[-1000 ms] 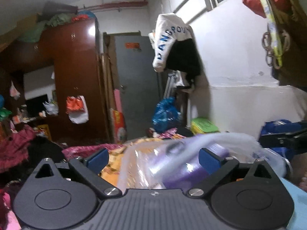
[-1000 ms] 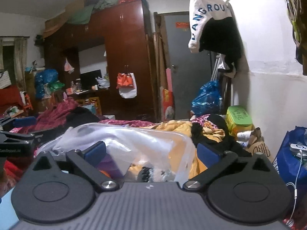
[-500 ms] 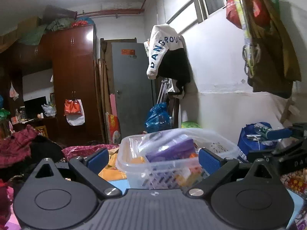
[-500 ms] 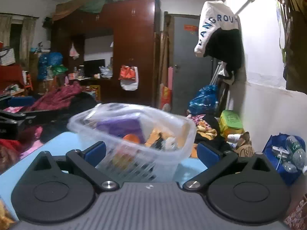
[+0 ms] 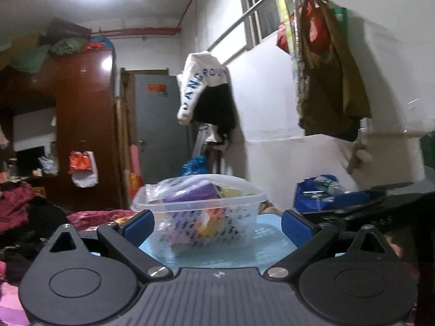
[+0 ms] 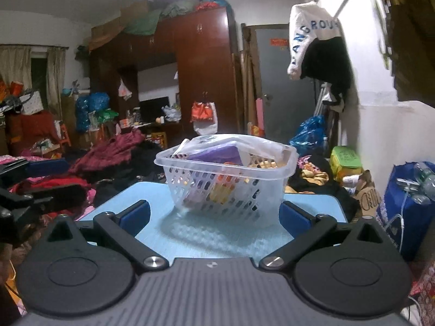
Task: Organize objects
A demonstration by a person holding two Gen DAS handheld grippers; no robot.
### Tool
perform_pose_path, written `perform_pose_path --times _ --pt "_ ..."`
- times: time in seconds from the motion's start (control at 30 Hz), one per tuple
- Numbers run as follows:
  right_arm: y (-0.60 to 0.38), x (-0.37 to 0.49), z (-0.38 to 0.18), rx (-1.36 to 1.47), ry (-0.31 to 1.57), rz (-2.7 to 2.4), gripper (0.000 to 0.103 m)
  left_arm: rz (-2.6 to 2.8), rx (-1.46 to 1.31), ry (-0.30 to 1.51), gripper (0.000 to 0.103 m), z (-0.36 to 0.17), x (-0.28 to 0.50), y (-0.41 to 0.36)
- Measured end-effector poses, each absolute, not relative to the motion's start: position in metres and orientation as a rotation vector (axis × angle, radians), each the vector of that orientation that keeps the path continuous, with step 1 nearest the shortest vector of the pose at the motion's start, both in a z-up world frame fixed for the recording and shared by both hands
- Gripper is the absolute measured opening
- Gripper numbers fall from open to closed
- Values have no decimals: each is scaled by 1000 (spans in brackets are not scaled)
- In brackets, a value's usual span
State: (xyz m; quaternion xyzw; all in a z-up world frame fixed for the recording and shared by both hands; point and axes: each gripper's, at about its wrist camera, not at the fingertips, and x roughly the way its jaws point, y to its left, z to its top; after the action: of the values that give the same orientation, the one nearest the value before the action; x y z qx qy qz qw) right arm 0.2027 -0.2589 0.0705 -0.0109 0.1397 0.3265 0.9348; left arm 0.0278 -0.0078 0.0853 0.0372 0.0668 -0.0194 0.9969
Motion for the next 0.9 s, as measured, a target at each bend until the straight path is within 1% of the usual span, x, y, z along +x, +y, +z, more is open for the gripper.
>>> perform_pose_path --times 0.3,0.5,0.9 --pt "-265 213 70 3 284 636 103 3 35 182 101 84 45 2" --pt "-264 205 59 -2 287 635 103 8 24 213 101 78 52 4" --pt "-264 201 53 -8 288 628 103 21 18 233 101 74 56 4"
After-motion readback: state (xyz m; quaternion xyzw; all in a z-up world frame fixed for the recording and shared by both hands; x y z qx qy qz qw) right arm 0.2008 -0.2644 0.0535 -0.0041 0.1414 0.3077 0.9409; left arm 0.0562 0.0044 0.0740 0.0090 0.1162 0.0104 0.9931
